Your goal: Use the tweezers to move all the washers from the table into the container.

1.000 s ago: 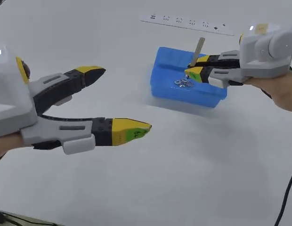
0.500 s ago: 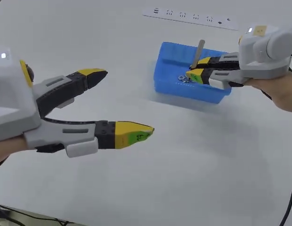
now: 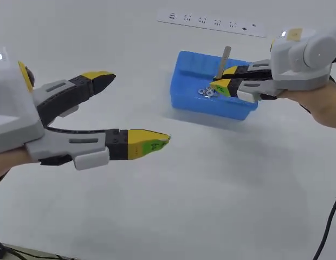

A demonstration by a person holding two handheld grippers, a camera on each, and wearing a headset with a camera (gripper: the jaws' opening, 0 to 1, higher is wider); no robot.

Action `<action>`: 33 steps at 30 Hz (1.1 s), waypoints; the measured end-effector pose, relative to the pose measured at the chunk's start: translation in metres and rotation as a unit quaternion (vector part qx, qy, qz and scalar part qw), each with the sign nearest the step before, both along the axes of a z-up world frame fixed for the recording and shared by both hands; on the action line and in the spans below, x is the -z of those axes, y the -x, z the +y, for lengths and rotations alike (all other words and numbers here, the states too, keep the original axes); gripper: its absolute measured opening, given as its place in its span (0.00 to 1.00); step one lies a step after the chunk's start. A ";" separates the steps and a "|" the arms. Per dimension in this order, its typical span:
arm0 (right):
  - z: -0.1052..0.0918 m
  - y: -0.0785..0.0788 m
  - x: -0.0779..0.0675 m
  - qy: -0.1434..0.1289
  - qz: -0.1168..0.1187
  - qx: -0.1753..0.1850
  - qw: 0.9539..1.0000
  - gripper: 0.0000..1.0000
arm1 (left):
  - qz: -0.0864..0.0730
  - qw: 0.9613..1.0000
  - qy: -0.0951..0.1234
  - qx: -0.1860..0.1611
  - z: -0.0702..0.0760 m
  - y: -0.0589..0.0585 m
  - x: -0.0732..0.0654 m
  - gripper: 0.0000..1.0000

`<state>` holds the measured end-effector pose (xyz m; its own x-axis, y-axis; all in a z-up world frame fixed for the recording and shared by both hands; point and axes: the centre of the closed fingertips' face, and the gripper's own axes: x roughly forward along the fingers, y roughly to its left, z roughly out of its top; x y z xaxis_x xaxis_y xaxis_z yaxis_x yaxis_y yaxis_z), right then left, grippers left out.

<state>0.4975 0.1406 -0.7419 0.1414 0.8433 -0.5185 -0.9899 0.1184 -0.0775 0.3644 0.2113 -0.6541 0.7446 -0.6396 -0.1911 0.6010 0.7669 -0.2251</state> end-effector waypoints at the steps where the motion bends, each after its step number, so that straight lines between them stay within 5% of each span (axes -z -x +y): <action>1: -0.001 0.000 -0.002 0.000 0.000 0.000 1.000 0.08 | -0.003 1.000 0.003 0.000 0.000 -0.005 -0.002 0.99; 6: -0.003 0.000 -0.006 0.000 -0.004 0.001 1.000 0.08 | -0.012 1.000 0.009 0.004 -0.003 -0.022 -0.006 0.93; 12: -0.005 0.006 -0.009 0.002 -0.005 -0.009 1.000 0.08 | -0.021 0.999 0.029 0.028 -0.025 -0.037 -0.008 0.84; 19: 0.000 0.013 -0.012 0.003 -0.010 -0.021 1.000 0.08 | -0.031 0.997 -0.002 0.078 -0.047 -0.061 -0.008 0.81; 27: 0.001 0.018 -0.012 0.017 -0.024 -0.044 0.999 0.08 | -0.057 0.988 -0.054 0.135 -0.076 -0.097 -0.015 0.65; 28: 0.001 0.019 -0.012 0.019 -0.025 -0.047 0.998 0.08 | -0.065 0.985 -0.076 0.144 -0.080 -0.102 -0.014 0.62; 33: 0.001 0.020 -0.014 0.022 -0.029 -0.053 0.998 0.08 | -0.071 0.974 -0.099 0.193 -0.090 -0.108 -0.011 0.51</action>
<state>0.4774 0.1421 -0.7283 0.0833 0.8317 -0.5490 -0.9904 0.0081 -0.1380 0.4728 0.1211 -0.6435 0.4837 -0.8383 -0.2516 0.8674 0.4975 0.0102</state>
